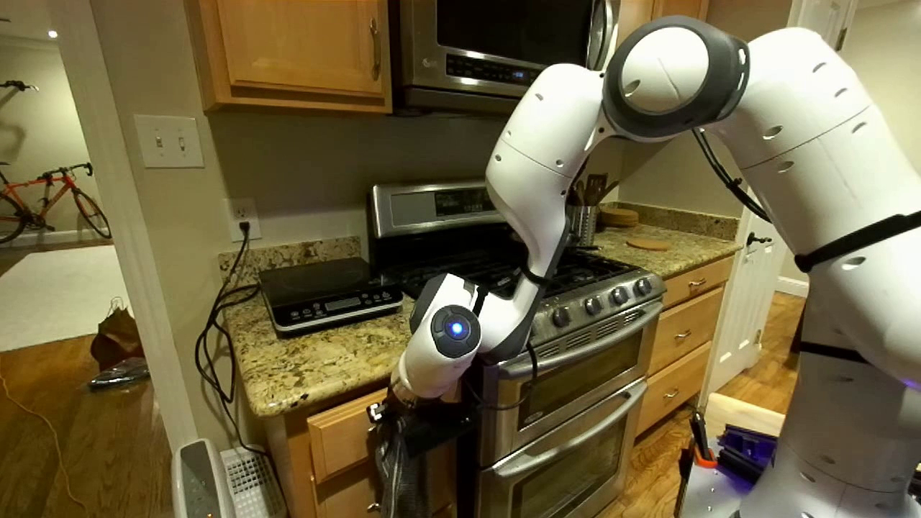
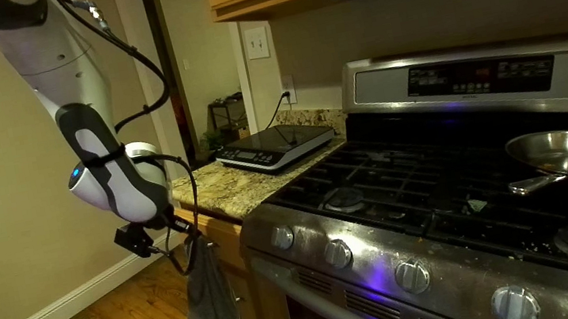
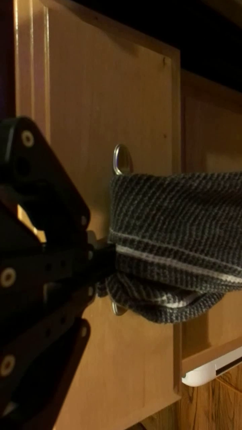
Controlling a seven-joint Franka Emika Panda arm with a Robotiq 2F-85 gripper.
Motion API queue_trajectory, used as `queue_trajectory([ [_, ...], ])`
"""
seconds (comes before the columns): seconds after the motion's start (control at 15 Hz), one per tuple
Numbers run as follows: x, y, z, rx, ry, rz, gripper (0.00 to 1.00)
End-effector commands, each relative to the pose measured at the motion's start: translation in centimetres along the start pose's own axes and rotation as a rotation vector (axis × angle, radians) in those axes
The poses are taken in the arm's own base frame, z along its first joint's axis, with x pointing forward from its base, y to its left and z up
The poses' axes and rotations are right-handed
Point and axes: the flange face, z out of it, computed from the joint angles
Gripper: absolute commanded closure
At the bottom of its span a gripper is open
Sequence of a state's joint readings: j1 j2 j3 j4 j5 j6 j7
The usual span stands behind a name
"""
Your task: Close the top drawer of the bottom cabinet to the left.
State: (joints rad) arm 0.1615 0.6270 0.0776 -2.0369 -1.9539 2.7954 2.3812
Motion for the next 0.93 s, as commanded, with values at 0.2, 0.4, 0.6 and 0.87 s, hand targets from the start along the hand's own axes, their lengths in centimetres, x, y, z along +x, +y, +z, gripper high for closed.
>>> queue_trajectory([
  [0.2,0.7,0.8,4.1,-0.025,0.038,0.002,0.92],
  [0.4,1.3,0.9,4.8,-0.033,0.042,0.007,0.92],
  [0.6,1.4,0.8,5.1,-0.040,0.041,0.011,0.92],
  [0.87,0.6,0.8,3.7,-0.051,0.019,0.009,0.68],
])
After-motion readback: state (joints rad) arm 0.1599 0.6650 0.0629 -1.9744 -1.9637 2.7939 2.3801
